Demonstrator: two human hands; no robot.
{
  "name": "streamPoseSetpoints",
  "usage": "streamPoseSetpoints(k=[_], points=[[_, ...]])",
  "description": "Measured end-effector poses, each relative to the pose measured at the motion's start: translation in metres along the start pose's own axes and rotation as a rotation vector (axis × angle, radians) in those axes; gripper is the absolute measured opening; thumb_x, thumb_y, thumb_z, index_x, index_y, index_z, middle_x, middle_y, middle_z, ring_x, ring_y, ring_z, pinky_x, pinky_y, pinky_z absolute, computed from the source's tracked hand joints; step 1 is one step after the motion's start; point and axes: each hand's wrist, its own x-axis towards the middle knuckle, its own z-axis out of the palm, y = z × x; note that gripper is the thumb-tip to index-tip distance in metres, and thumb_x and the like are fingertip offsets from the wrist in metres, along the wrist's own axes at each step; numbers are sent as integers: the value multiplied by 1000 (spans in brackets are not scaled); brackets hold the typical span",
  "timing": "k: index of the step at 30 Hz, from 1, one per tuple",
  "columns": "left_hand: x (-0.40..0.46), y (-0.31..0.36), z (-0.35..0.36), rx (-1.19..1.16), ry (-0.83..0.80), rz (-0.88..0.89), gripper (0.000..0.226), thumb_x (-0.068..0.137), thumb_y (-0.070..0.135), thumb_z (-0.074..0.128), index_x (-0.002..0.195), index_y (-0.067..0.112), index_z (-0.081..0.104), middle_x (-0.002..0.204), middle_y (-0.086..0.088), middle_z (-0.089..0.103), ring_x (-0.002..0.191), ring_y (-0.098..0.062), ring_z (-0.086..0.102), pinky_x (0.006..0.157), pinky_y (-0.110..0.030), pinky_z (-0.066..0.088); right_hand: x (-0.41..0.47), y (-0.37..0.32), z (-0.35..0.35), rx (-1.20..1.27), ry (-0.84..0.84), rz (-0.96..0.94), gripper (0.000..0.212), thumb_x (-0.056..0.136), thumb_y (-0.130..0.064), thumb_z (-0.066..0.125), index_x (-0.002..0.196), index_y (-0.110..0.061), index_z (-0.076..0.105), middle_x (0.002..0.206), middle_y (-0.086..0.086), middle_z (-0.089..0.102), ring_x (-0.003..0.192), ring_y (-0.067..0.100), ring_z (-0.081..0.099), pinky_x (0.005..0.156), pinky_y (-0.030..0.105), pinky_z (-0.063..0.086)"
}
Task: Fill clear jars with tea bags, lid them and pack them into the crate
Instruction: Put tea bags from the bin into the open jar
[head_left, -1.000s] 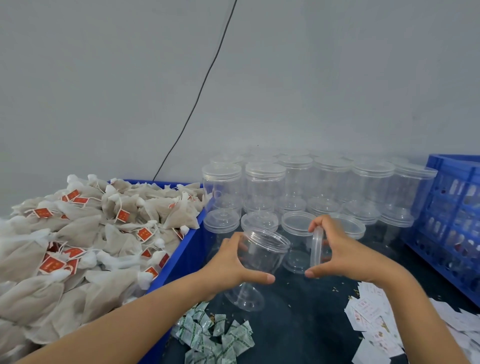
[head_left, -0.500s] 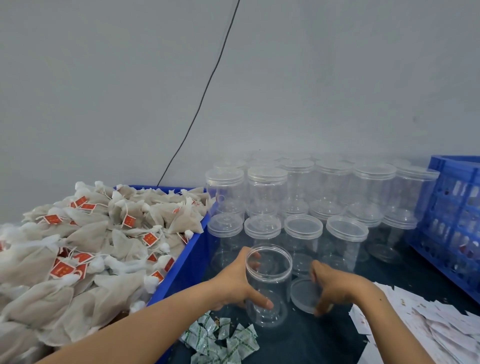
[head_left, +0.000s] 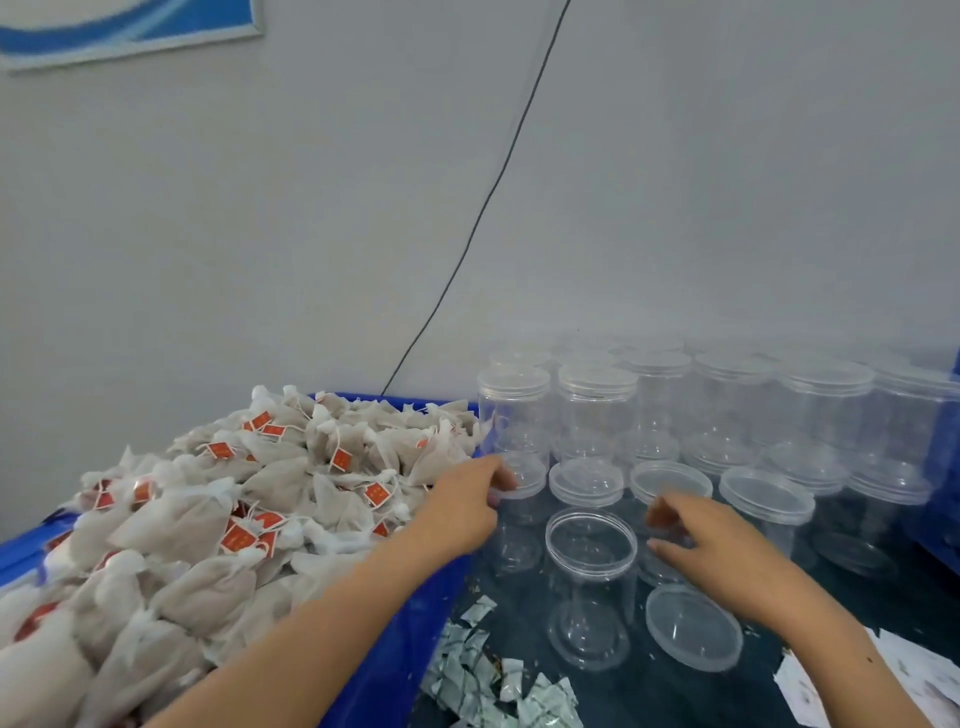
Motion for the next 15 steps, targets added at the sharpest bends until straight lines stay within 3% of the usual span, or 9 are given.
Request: streamPoseSetpoints(k=[2, 5, 7, 9, 12, 15], points=[[5, -8, -31, 65, 221, 23, 40, 81, -11, 46, 104, 15, 65, 111, 0, 64, 101, -17, 60, 86, -33, 50, -3, -13, -3, 119, 44, -69, 9, 90, -27, 63, 91, -33, 55, 98, -18, 61, 91, -1, 58, 83, 24, 49], [13, -34, -72, 400, 472, -39, 44, 82, -8, 48, 112, 20, 62, 115, 1, 61, 106, -21, 54, 82, -31, 43, -6, -33, -3, 226, 45, -113, 10, 90, -21, 63, 88, -30, 61, 92, -14, 65, 88, 0, 61, 81, 23, 51], [15, -58, -87, 603, 474, -156, 47, 86, -2, 53, 127, 21, 55, 127, -3, 57, 116, -26, 49, 89, -34, 41, -7, -41, 0, 261, 35, -110, 12, 91, -18, 62, 86, -29, 62, 90, -12, 66, 87, 0, 61, 79, 20, 49], [13, -79, -93, 735, 372, -279, 43, 93, 8, 49, 135, 20, 49, 138, -4, 49, 125, -29, 44, 99, -37, 38, -6, -49, 4, 288, 27, -99, 14, 91, -17, 61, 83, -28, 63, 87, -12, 66, 84, 0, 61, 74, 17, 46], [13, -98, -94, 750, 303, -308, 26, 99, 22, 44, 122, 21, 56, 132, 0, 53, 122, -29, 45, 100, -38, 37, -1, -61, 10, 335, 37, -77, 17, 91, -16, 61, 79, -28, 63, 83, -12, 66, 79, 1, 60, 68, 15, 42], [11, -95, -95, 750, 411, -239, 18, 97, 23, 48, 109, 19, 61, 116, 1, 62, 111, -24, 52, 90, -34, 40, 3, -75, 16, 380, 88, -59, 18, 91, -14, 61, 78, -26, 64, 81, -12, 67, 79, 1, 61, 68, 15, 42]])
